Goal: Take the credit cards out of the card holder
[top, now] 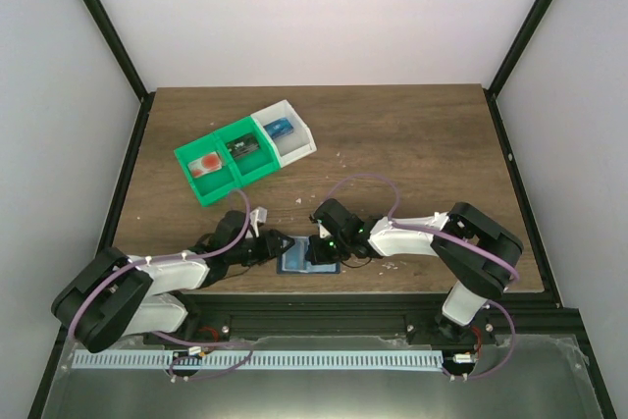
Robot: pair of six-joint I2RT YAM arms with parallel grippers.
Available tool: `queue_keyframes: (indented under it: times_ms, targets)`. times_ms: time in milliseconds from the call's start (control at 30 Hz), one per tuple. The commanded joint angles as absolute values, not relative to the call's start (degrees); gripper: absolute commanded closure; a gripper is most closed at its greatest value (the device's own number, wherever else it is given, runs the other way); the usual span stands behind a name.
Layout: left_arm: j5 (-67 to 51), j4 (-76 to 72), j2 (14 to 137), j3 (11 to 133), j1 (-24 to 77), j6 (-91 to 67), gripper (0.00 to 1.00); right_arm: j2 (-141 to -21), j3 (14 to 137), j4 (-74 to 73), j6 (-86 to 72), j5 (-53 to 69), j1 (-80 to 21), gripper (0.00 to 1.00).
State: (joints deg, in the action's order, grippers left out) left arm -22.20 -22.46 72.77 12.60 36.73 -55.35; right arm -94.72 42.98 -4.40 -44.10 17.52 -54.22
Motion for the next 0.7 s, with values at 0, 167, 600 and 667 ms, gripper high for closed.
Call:
queue_keyframes:
  times_ms: [0, 167, 600, 667]
  targets:
    - [-20.89, -20.29, 72.03, 13.23, 36.52, -53.71, 0.48, -95.1, 42.17, -4.83, -43.29, 15.6, -54.67, 1.0]
    - [-21.32, -21.49, 72.11, 12.42, 36.53, -53.91, 0.47, -94.94, 42.05, -4.82, -43.15, 15.46, -54.63, 1.0]
    - [-24.02, -26.9, 74.52, 11.16, 36.55, -55.43, 0.58, -94.97, 41.82, -4.46, -43.25, 15.4, -54.62, 1.0]
    - [-24.14, -26.88, 74.53, 11.18, 36.49, -55.37, 0.58, -95.01, 41.95, -4.56, -43.24, 15.45, -54.66, 1.0]
